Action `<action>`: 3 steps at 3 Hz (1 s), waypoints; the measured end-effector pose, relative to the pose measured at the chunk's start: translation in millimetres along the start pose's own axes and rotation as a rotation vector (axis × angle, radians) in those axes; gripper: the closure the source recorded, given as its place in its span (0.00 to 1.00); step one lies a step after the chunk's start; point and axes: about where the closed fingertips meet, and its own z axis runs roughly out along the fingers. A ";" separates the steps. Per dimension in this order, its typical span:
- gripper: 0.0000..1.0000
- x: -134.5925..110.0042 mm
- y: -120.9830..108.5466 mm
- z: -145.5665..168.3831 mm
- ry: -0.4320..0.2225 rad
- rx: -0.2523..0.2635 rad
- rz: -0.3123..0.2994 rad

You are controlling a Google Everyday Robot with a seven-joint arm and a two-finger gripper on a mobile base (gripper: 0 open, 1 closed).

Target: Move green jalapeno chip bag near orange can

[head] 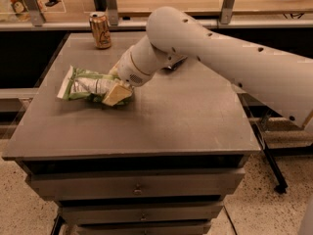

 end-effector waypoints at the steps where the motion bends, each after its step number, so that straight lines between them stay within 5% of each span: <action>1: 0.87 1.5 -13.2 -5.5 -0.064 0.003 0.004; 2: 1.00 -22.6 -22.5 -9.3 -0.149 -0.028 -0.010; 3: 1.00 -56.5 -36.5 -19.3 -0.208 -0.046 -0.053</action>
Offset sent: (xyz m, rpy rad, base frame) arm 0.0274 0.0218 0.0599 0.2365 0.0053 0.1124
